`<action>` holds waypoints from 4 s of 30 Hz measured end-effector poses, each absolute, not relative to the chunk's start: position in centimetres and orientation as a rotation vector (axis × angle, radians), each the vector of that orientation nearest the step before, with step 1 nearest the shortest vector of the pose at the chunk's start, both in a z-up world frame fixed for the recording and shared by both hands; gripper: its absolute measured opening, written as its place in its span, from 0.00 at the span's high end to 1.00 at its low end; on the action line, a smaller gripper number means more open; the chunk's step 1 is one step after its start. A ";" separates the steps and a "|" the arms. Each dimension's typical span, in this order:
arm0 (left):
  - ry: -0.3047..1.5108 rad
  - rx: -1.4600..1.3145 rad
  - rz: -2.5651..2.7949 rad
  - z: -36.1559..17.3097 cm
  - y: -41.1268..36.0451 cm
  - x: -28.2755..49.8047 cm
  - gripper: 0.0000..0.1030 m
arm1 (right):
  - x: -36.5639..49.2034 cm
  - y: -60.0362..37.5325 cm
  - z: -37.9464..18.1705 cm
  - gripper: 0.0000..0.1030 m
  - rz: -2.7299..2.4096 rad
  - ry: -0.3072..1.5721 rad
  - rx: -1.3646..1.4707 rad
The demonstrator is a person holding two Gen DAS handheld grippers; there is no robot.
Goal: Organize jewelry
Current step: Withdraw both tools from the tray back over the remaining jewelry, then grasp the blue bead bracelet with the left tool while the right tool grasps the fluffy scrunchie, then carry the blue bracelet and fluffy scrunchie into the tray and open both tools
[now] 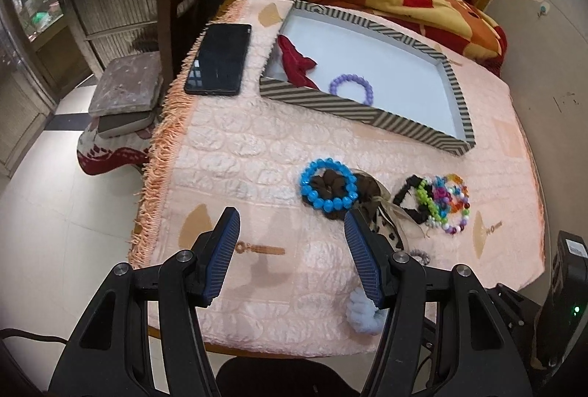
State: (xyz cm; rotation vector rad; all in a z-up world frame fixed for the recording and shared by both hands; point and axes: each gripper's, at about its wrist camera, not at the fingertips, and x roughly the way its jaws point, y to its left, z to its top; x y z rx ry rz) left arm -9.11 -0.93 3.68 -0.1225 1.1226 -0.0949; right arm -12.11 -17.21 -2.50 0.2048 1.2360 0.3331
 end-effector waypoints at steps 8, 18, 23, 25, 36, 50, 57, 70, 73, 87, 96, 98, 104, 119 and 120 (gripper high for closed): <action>1.140 -0.127 -0.072 3.1 -0.2 -8.1 0.42 | -11.8 -17.1 -2.9 0.34 0.340 1.248 0.278; 1.220 -0.195 -0.102 0.8 -0.2 -6.8 0.42 | -11.0 -16.7 -4.1 0.34 0.324 1.284 0.324; 1.243 -0.155 -0.150 -0.2 -1.1 -6.6 0.42 | -10.8 -16.9 -4.5 0.34 0.312 1.291 0.319; 1.232 -0.123 -0.162 -0.4 -1.6 -6.3 0.42 | -10.7 -17.1 -4.7 0.34 0.309 1.297 0.324; 1.235 0.060 -0.306 -1.4 -5.0 -4.0 0.42 | -10.4 -17.2 -5.4 0.33 0.297 1.312 0.328; 1.299 0.113 -0.369 -3.9 -6.4 -2.2 0.82 | -9.8 -17.5 -5.6 0.34 0.295 1.312 0.340; 1.297 0.025 -0.402 -3.0 -4.8 -2.0 0.94 | -9.8 -17.1 -5.0 0.81 0.300 1.259 0.271; 1.239 -0.090 -0.381 0.7 -1.8 -1.8 0.99 | -10.2 -21.7 -0.1 0.88 0.226 1.121 0.261; 1.216 -0.097 -0.369 1.7 -1.4 -1.6 0.99 | -10.0 -23.1 1.0 0.88 0.217 1.095 0.286; 1.151 -0.096 -0.345 4.7 -1.2 -0.7 0.99 | -8.3 -24.0 3.8 0.88 0.217 1.031 0.314; 1.208 -0.074 -0.325 2.6 -1.4 -0.6 0.97 | -6.8 -24.0 4.2 0.88 0.212 1.030 0.316; 1.256 -0.083 -0.309 0.9 -1.5 -0.5 0.92 | -6.7 -23.8 3.9 0.88 0.213 1.042 0.317; 1.354 -0.148 -0.277 -2.9 -2.3 0.6 0.82 | -6.6 -23.3 2.8 0.88 0.214 1.081 0.331; 1.415 -0.173 -0.263 -5.0 -3.6 3.0 0.91 | -6.1 -22.8 2.8 0.88 0.223 1.079 0.337; 1.406 -0.172 -0.265 -4.7 -3.4 2.9 0.91 | -6.0 -22.8 2.9 0.88 0.226 1.078 0.337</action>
